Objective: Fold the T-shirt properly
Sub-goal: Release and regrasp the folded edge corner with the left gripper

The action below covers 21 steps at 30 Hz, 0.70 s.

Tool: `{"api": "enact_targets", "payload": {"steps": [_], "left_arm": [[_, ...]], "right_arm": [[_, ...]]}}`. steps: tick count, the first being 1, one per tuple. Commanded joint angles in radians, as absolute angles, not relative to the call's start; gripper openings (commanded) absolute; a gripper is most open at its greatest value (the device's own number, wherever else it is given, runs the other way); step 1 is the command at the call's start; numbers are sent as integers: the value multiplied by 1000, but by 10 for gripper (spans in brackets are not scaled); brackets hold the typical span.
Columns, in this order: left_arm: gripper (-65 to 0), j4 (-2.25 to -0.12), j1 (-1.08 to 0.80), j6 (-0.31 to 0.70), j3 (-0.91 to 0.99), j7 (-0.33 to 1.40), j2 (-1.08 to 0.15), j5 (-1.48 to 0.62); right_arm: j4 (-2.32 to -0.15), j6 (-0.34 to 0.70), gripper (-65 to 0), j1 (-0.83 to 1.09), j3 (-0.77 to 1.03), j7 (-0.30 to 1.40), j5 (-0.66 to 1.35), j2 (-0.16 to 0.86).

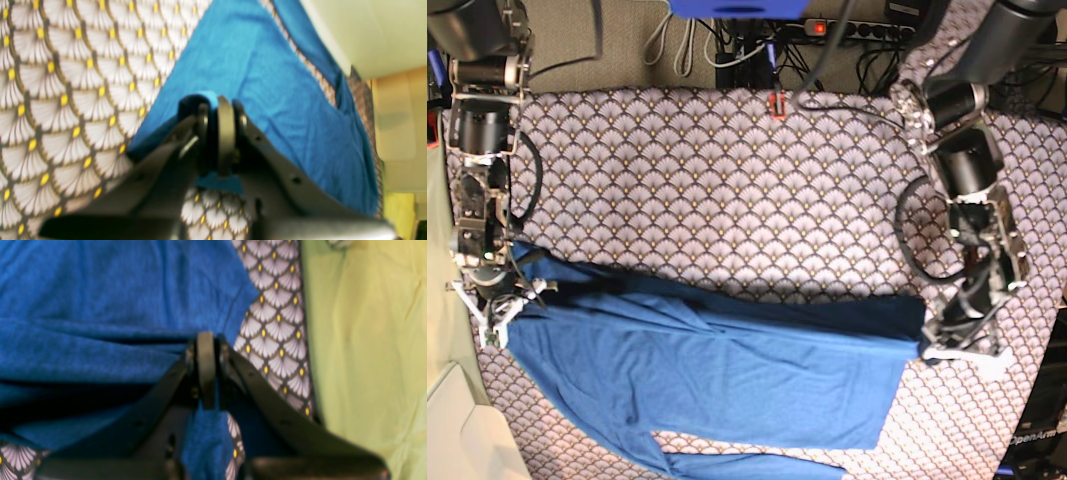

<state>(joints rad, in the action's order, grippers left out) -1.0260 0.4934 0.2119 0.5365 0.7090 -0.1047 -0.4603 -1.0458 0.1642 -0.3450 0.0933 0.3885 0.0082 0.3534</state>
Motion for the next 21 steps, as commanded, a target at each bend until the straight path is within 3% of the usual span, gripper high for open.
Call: {"api": "enact_targets", "payload": {"steps": [1, 21], "left_arm": [[-646, -1041, 527, 223, 513, 682, -110, -475], [-645, -955, 530, 223, 473, 671, -111, -475]], "right_arm": [[-1059, 162, -650, -369, 99, 358, 7, 372], [-1038, 162, -650, -401, 58, 354, 7, 367]]}}
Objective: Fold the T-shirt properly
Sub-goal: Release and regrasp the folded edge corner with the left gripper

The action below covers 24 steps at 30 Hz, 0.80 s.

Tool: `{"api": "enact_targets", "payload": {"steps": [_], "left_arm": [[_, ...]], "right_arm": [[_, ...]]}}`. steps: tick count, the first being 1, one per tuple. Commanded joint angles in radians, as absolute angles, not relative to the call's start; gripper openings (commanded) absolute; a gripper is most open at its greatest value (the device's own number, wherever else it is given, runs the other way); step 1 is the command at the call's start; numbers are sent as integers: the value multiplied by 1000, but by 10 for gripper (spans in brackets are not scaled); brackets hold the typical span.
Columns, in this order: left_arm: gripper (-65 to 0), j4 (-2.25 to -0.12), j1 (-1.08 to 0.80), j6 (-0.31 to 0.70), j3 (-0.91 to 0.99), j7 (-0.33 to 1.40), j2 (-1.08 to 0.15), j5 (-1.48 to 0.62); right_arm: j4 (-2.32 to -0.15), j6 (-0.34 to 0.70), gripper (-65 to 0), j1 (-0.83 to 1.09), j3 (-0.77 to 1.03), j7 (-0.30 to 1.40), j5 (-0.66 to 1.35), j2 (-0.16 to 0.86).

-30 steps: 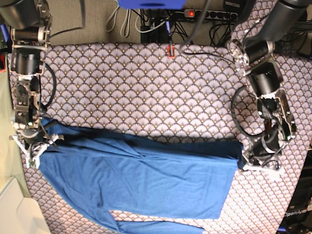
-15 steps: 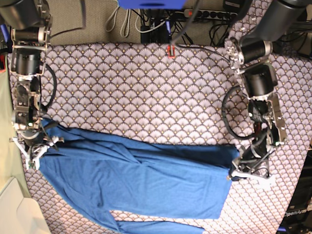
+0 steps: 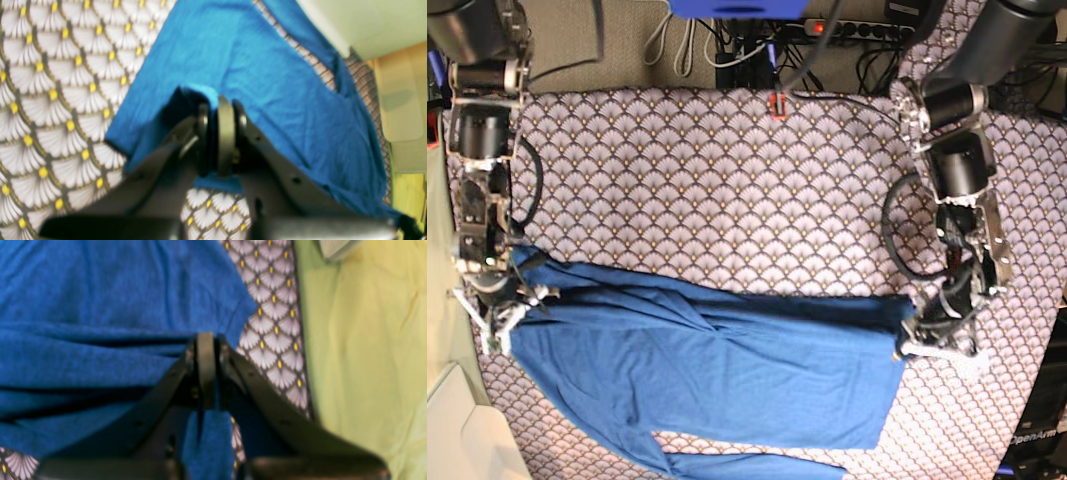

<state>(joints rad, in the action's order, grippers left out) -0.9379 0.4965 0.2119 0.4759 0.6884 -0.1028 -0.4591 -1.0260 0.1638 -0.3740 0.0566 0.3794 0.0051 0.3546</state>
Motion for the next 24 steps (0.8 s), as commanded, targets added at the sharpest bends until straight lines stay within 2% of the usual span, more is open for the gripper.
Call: {"api": "enact_targets", "payload": {"steps": [1, 4, 9, 15, 17, 24], "left_arm": [[-644, -943, 538, 225, 473, 671, -113, -475], [-609, -897, 559, 228, 473, 670, -125, -475], [-471, -863, 582, 225, 473, 599, -136, -475], [-448, -863, 584, 229, 473, 564, -136, -475], [-420, -862, 584, 225, 473, 559, -134, -475], [-263, -869, 579, 232, 473, 568, -142, -483]], "right_arm": [[-1030, 162, -650, -410, 42, 354, 7, 369], [-990, 162, -650, -433, 18, 354, 7, 371], [-929, 162, -650, -469, 16, 354, 7, 372], [-928, 162, -650, -479, 21, 354, 5, 375], [-928, 160, -648, -479, 21, 355, 5, 375], [-932, 159, -503, -476, 22, 363, 5, 394]]}}
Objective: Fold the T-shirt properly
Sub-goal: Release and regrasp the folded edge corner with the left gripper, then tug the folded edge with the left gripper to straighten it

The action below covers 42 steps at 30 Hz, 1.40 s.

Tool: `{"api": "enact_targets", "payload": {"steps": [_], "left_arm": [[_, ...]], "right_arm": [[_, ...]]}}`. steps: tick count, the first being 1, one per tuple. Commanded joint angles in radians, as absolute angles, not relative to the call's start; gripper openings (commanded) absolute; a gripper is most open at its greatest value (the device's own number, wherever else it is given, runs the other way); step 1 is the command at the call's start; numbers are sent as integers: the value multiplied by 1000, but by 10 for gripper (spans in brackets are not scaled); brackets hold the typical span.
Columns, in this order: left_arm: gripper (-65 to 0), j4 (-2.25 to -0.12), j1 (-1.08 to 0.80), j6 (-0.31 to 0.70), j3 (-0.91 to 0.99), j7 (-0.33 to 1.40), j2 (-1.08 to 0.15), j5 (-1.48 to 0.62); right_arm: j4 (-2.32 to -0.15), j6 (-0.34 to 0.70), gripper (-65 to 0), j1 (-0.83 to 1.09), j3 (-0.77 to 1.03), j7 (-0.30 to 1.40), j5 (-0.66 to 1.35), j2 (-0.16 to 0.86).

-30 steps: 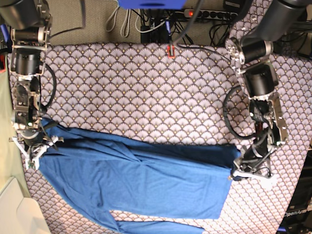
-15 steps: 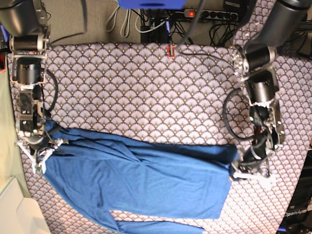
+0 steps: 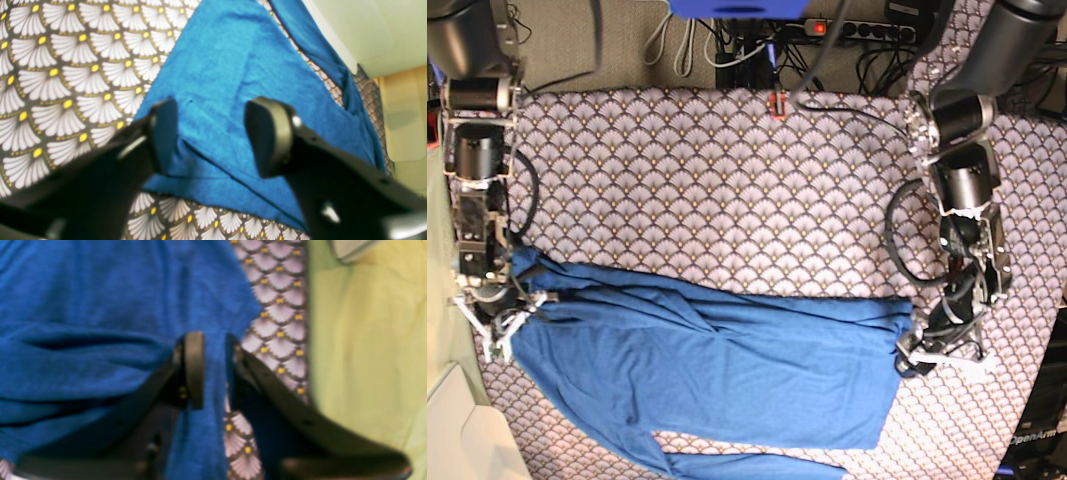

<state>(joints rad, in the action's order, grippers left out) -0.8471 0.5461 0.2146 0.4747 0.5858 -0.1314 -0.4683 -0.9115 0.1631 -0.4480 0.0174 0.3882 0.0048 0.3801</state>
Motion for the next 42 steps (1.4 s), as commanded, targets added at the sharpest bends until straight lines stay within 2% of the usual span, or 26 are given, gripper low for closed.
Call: {"api": "enact_targets", "payload": {"steps": [1, 4, 7, 13, 20, 27, 32, 42], "left_arm": [[-238, -875, 576, 232, 473, 572, -142, -483], [-171, -877, 558, 232, 473, 624, -168, -484], [-134, -877, 530, 232, 481, 662, -183, -486], [-131, -952, 429, 234, 475, 657, -199, -486], [-131, -964, 394, 234, 473, 657, -200, -476], [-131, -960, 394, 234, 466, 582, -197, -475], [-131, -920, 394, 234, 344, 535, -203, -475], [-131, -852, 403, 229, 326, 443, -194, -476]], "right_arm": [[-932, 159, -482, -475, 22, 363, 5, 395], [-932, 159, -441, -473, 24, 363, 5, 414], [-932, 159, -406, -472, 24, 363, 5, 420], [-989, 159, -370, -383, 82, 357, 5, 420], [-1073, 159, -257, -269, 168, 354, 7, 374], [-1170, 159, -247, -211, 170, 357, 7, 346], [-1219, 159, -246, -177, 165, 357, 7, 338], [-1198, 159, -246, -173, 163, 357, 7, 329]]}}
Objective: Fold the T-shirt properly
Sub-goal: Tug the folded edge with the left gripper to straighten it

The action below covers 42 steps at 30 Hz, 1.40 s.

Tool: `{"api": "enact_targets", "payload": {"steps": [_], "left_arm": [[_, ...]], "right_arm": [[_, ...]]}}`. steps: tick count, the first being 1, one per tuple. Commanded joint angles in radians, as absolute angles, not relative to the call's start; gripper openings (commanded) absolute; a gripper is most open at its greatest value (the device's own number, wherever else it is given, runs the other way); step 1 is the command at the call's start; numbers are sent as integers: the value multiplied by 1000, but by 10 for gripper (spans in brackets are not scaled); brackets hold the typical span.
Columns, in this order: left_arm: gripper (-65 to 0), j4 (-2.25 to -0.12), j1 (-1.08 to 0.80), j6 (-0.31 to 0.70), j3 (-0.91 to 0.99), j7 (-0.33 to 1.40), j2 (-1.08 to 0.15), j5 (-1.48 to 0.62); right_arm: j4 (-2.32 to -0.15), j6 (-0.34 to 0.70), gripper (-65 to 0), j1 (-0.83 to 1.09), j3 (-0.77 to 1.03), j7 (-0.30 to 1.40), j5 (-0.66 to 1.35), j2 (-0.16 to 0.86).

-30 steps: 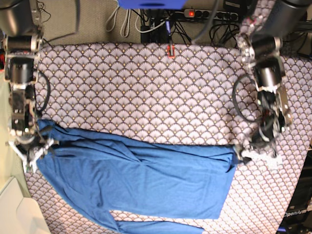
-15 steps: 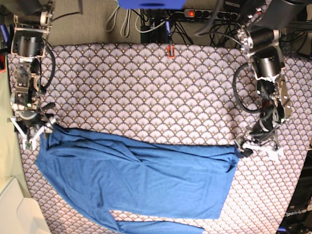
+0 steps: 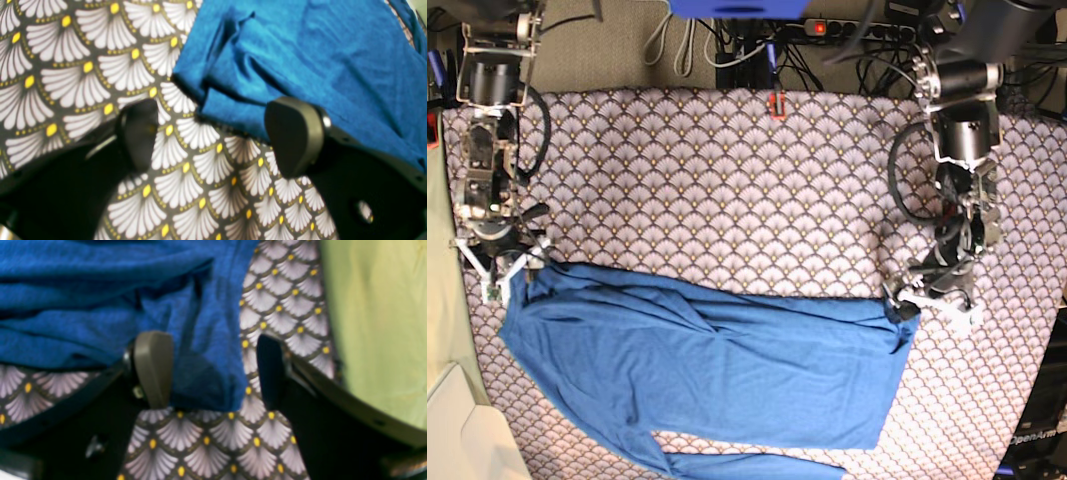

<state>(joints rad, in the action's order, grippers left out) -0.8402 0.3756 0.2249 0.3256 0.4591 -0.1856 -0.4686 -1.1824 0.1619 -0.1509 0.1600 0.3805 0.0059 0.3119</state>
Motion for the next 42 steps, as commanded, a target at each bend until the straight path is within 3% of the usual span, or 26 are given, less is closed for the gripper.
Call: {"api": "enact_targets", "payload": {"steps": [1, 14, 16, 22, 25, 42], "left_arm": [[-131, -848, 409, 229, 325, 433, -194, -476], [-148, -731, 493, 231, 325, 417, -194, -475], [-219, -731, 503, 231, 323, 417, -194, -475], [-541, -730, 503, 226, 323, 417, -197, -475], [-650, -730, 504, 225, 323, 417, -203, -475], [-646, -743, 521, 225, 325, 424, -223, -476]], "right_arm": [[-1198, 159, -246, -173, 163, 357, 7, 329], [-1199, 159, -248, -174, 163, 355, 7, 317], [-1201, 159, -248, -174, 163, 355, 7, 318], [-1205, 159, -246, -171, 163, 355, 7, 321], [-1207, 163, -245, -170, 163, 357, 7, 323], [-1245, 163, -218, -136, 163, 357, 7, 317]]}}
